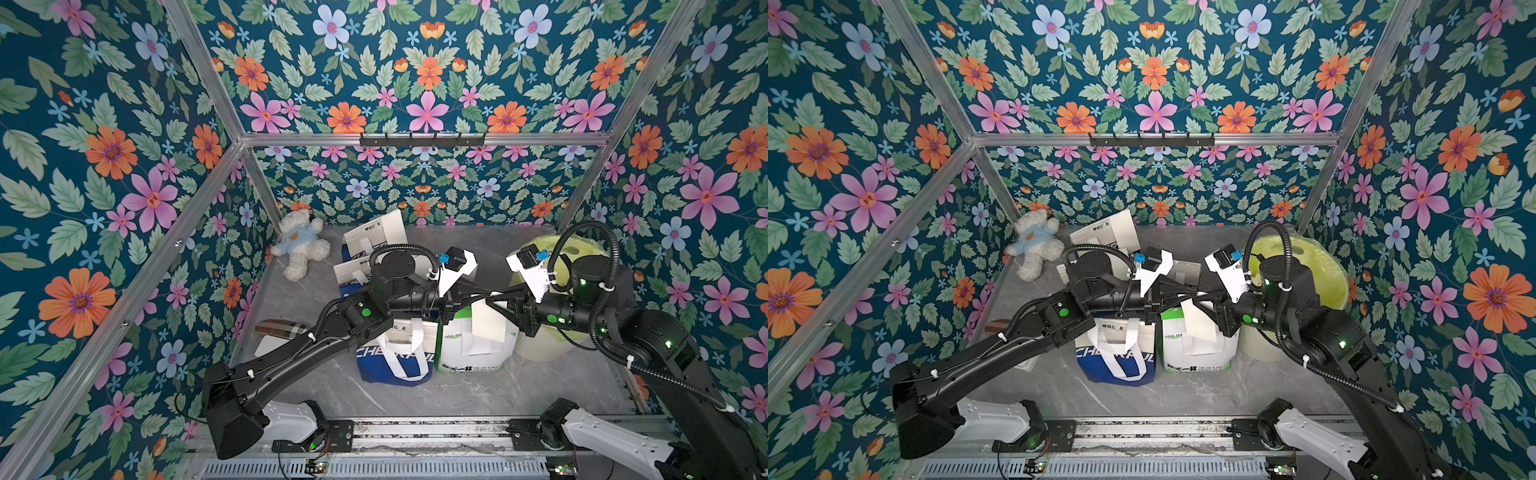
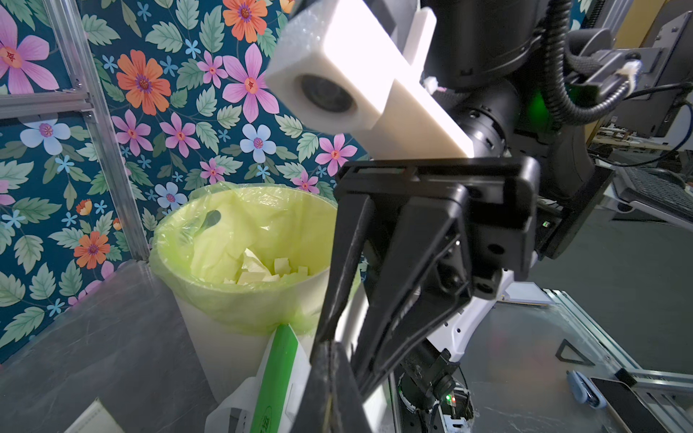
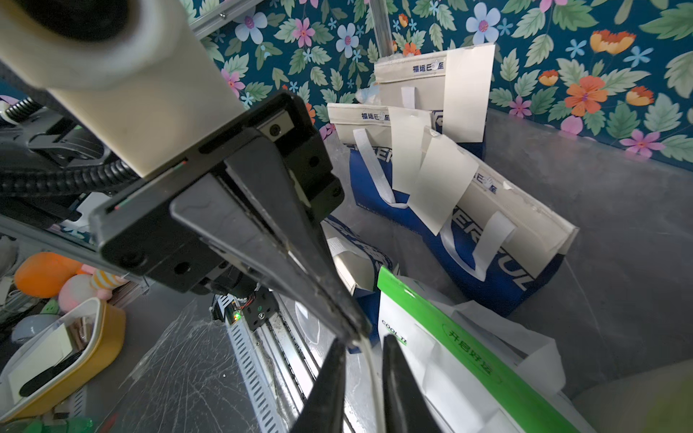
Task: Shred takeout receipts and throw away
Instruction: Shred the takeout receipt.
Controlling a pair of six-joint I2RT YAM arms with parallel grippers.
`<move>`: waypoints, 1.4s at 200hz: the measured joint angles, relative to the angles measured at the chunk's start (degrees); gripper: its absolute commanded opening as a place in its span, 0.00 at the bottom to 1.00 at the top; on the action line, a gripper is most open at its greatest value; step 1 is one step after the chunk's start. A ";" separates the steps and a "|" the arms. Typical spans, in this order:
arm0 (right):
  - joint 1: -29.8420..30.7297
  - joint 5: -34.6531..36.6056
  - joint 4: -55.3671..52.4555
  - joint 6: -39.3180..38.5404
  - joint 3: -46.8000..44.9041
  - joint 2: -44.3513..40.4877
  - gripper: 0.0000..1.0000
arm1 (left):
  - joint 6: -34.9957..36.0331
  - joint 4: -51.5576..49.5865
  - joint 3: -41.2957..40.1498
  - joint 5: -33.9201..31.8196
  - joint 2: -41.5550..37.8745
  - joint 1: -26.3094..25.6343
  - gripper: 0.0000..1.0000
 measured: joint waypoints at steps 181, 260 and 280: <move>-0.07 5.90 2.40 -0.13 -2.10 -1.57 0.13 | 0.59 0.00 -0.52 -0.70 0.24 0.00 0.00; -0.02 5.90 4.66 -0.24 -5.14 -1.64 0.00 | -2.01 1.42 -1.51 -2.27 0.85 -0.02 0.00; -0.07 5.97 7.45 -0.48 -8.09 -3.87 0.00 | -6.54 3.30 -1.55 -3.63 1.38 -0.02 0.00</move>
